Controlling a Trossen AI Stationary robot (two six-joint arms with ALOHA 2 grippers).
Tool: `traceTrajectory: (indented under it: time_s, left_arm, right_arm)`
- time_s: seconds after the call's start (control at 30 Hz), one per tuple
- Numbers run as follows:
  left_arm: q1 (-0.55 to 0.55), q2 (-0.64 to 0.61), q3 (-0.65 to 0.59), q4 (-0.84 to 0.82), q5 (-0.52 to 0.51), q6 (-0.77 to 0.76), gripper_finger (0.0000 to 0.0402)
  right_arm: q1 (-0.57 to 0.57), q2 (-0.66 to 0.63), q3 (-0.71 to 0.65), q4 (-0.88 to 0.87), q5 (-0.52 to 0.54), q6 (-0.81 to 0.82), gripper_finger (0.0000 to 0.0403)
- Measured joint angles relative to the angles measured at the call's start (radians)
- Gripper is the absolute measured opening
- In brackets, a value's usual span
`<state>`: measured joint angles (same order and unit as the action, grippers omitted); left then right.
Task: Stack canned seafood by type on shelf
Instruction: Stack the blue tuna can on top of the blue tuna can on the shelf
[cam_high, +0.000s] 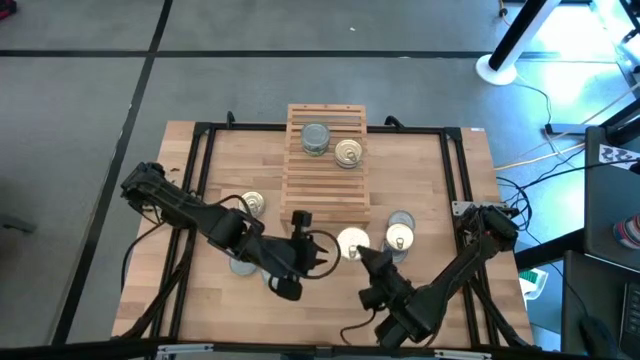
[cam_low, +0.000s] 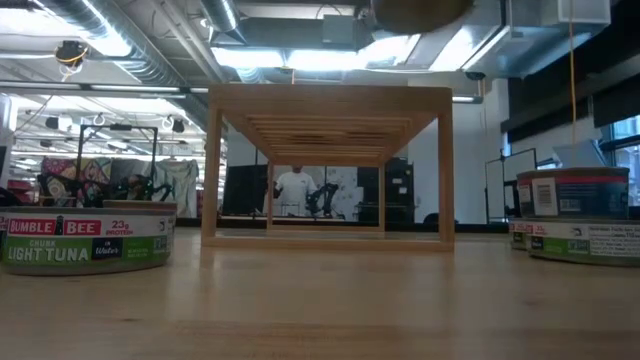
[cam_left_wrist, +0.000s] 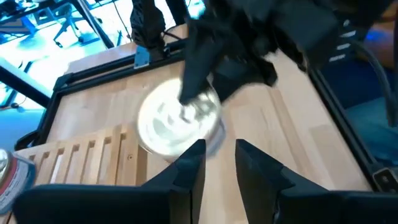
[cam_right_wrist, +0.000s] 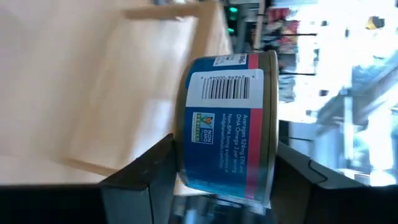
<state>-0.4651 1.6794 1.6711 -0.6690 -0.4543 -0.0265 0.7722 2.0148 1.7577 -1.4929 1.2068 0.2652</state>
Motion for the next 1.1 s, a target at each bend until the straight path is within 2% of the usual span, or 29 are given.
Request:
traceTrajectory:
  time_s: [0.1,0.53,0.63,0.87,0.93,1.1]
  left_arm:
    - [0.008,0.0,0.0,-0.002,-0.007,0.018,0.0073]
    - [0.104,-0.001,-0.001,0.0,-0.029,0.154,0.0035]
    - [0.144,-0.004,-0.001,-0.004,-0.03,0.182,0.0022]
    - [0.244,-0.005,-0.002,-0.003,-0.03,0.239,0.0002]
    - [0.271,-0.005,-0.002,-0.002,-0.03,0.237,0.0003]
    - [0.316,-0.005,-0.002,-0.001,-0.03,0.235,0.0002]
  right_arm:
    - [-0.036,-0.003,0.022,-0.081,0.029,0.041,0.0194]
    - [-0.31,-0.185,0.004,-0.074,0.086,-0.061,0.0195]
    - [-0.377,-0.25,-0.049,-0.079,0.093,-0.065,0.0196]
    - [-0.501,-0.432,-0.28,-0.039,0.116,-0.083,0.0196]
    - [-0.528,-0.491,-0.344,0.015,0.093,-0.116,0.0197]
    - [-0.566,-0.638,-0.476,0.317,-0.089,-0.291,0.0197]
